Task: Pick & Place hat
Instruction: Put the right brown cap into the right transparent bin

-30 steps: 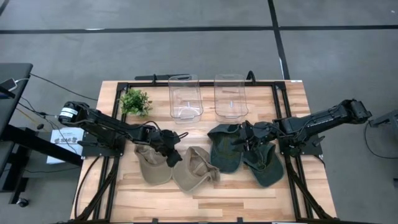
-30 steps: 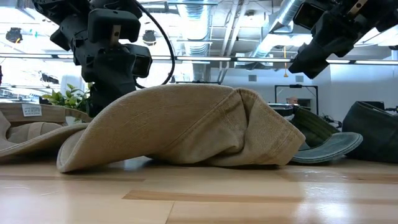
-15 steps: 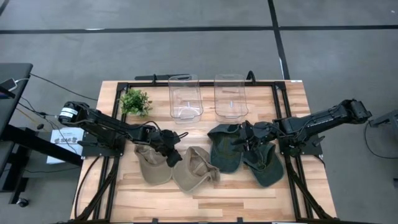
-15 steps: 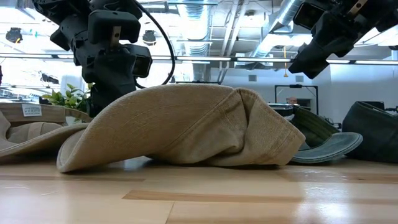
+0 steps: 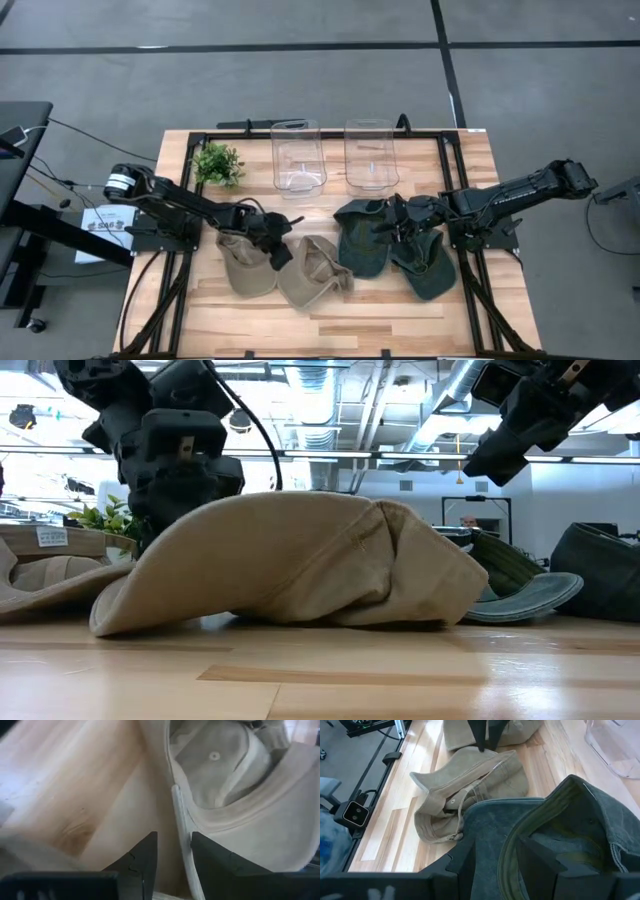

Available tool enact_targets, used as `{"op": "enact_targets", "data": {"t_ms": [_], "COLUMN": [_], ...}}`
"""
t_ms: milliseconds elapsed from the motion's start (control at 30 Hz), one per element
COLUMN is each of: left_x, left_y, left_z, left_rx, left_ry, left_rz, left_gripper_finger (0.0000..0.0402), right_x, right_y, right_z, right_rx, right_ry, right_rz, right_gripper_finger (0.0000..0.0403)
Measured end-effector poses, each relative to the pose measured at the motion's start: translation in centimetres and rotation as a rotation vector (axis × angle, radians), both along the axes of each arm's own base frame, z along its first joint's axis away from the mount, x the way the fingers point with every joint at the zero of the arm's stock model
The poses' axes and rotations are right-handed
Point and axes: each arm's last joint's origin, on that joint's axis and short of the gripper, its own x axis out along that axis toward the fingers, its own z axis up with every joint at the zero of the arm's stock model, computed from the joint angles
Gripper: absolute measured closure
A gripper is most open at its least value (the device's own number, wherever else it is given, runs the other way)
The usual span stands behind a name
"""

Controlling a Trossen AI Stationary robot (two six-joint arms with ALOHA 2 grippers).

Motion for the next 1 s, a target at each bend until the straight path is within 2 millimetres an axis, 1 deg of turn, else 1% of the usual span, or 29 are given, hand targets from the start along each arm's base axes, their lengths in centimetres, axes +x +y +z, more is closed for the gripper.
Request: {"op": "enact_targets", "data": {"t_ms": [100, 400, 467, 533, 600, 633, 833, 1000], "left_x": [0.3, 0.3, 0.4, 0.4, 0.4, 0.4, 0.6, 0.5], "left_y": [-0.1, -0.1, -0.1, -0.1, -0.1, -0.1, -0.1, -0.1], "left_z": [-0.3, -0.3, -0.3, -0.3, -0.2, -0.2, 0.2, 1.4], "left_rx": [-0.019, -0.003, 0.002, 0.007, 0.014, 0.013, 0.011, 0.006], "left_ry": [-0.013, -0.018, -0.023, -0.027, -0.032, -0.037, -0.072, -0.129], "left_rz": [-0.014, -0.021, -0.025, -0.021, -0.009, -0.007, -0.006, -0.005], "left_gripper_finger": [0.0284, 0.0288, 0.0304, 0.0335, 0.0375, 0.0384, 0.0386, 0.0387], "right_x": [0.0, 0.0, 0.0, 0.0, 0.0, 0.0, 0.0, 0.0], "right_y": [0.0, 0.0, 0.0, 0.0, 0.0, 0.0, 0.0, 0.0], "right_z": [0.0, 0.0, 0.0, 0.0, 0.0, 0.0, 0.0, 0.0], "right_rx": [0.0, 0.001, 0.001, 0.001, 0.001, 0.001, 0.002, 0.002], "right_ry": [-0.001, 0.0, 0.0, -0.001, 0.0, 0.0, 0.0, -0.002], "right_rz": [0.0, -0.001, -0.001, -0.001, -0.001, -0.001, -0.001, -0.001], "right_gripper_finger": [0.0274, 0.0274, 0.0274, 0.0274, 0.0274, 0.0274, 0.0274, 0.0274]}}
